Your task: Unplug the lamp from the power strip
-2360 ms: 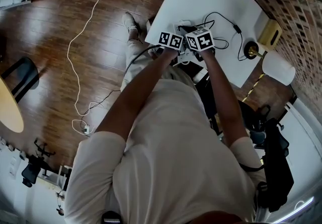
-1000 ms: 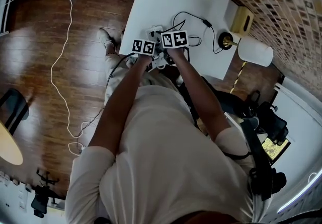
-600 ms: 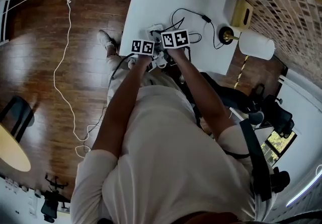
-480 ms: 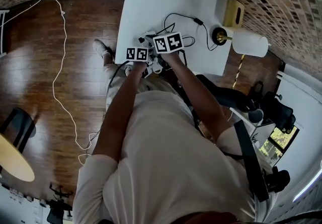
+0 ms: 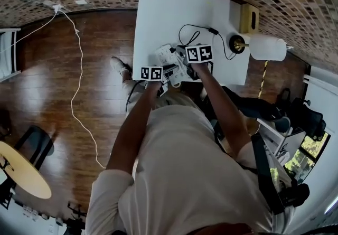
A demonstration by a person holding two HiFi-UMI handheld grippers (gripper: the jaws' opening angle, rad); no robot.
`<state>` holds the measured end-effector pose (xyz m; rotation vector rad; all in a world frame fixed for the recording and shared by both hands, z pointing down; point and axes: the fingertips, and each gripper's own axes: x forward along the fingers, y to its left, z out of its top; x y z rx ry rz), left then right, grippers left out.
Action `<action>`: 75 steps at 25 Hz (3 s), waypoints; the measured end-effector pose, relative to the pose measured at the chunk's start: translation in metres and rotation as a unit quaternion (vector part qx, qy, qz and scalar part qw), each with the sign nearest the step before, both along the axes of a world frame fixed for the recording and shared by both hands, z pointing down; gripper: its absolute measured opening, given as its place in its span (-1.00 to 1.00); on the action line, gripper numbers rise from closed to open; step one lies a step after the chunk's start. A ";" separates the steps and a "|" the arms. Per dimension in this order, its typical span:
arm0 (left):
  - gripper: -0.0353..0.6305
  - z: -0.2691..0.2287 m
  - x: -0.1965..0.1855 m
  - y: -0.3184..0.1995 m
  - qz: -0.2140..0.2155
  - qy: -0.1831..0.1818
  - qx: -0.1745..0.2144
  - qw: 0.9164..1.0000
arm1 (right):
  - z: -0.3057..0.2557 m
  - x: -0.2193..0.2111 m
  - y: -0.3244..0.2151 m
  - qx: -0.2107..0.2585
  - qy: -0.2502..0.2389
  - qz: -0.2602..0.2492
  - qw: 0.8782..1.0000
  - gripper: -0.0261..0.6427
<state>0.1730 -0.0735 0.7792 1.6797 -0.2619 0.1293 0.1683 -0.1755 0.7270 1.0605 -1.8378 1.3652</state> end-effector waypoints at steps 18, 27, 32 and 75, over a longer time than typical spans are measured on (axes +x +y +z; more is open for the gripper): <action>-0.83 -0.049 -0.141 0.019 -0.079 -0.060 0.122 0.988 | 0.038 0.077 0.057 0.005 -0.013 0.077 0.997 -0.42; -0.89 -0.126 -0.157 -0.080 -0.185 -0.054 0.172 0.966 | -0.045 0.131 0.020 0.181 -0.045 0.232 0.955 -0.23; -0.88 -0.194 -0.177 -0.122 -0.239 0.025 0.188 0.952 | -0.150 0.157 0.000 0.302 -0.073 0.249 0.917 -0.28; -0.88 -0.285 -0.342 -0.116 -0.104 -0.099 0.302 0.942 | -0.228 -0.052 0.000 0.295 -0.039 0.151 0.943 -0.68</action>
